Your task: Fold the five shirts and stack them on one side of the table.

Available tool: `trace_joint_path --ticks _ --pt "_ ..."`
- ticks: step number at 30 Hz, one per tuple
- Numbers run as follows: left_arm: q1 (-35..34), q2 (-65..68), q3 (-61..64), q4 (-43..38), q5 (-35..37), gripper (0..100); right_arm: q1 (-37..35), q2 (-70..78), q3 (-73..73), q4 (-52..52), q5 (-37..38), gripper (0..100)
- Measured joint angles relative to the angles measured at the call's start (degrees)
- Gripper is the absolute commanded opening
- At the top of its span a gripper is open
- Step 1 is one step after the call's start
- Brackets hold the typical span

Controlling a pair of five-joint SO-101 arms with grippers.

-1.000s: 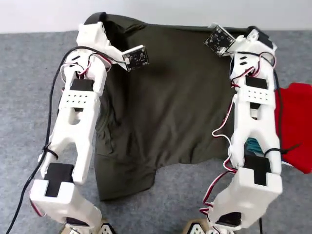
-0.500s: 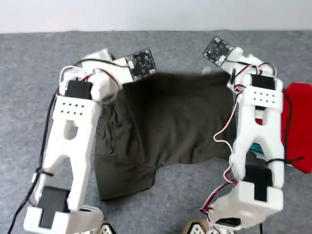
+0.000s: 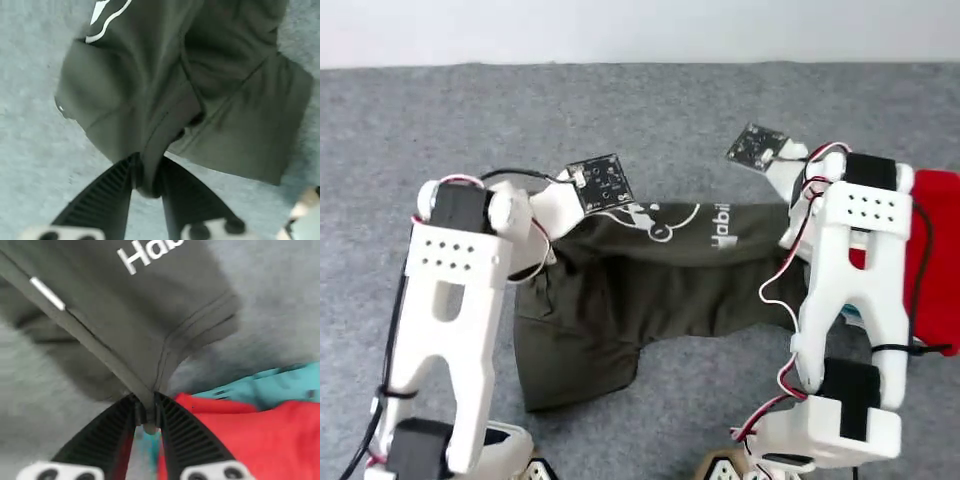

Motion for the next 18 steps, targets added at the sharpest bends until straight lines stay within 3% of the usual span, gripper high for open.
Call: trace_joint_path --ticks 10,13,18 --pt "7.5 -14.9 29.6 0.4 0.7 2 0.4 -0.3 6.0 2.9 0.0 1.2" --pt "8.2 -18.8 34.1 0.4 0.8 2 0.5 -0.3 6.6 2.9 0.0 1.3" --pt "8.5 -23.3 34.9 0.4 1.2 13 1.8 -0.3 6.6 2.7 0.0 8.2"
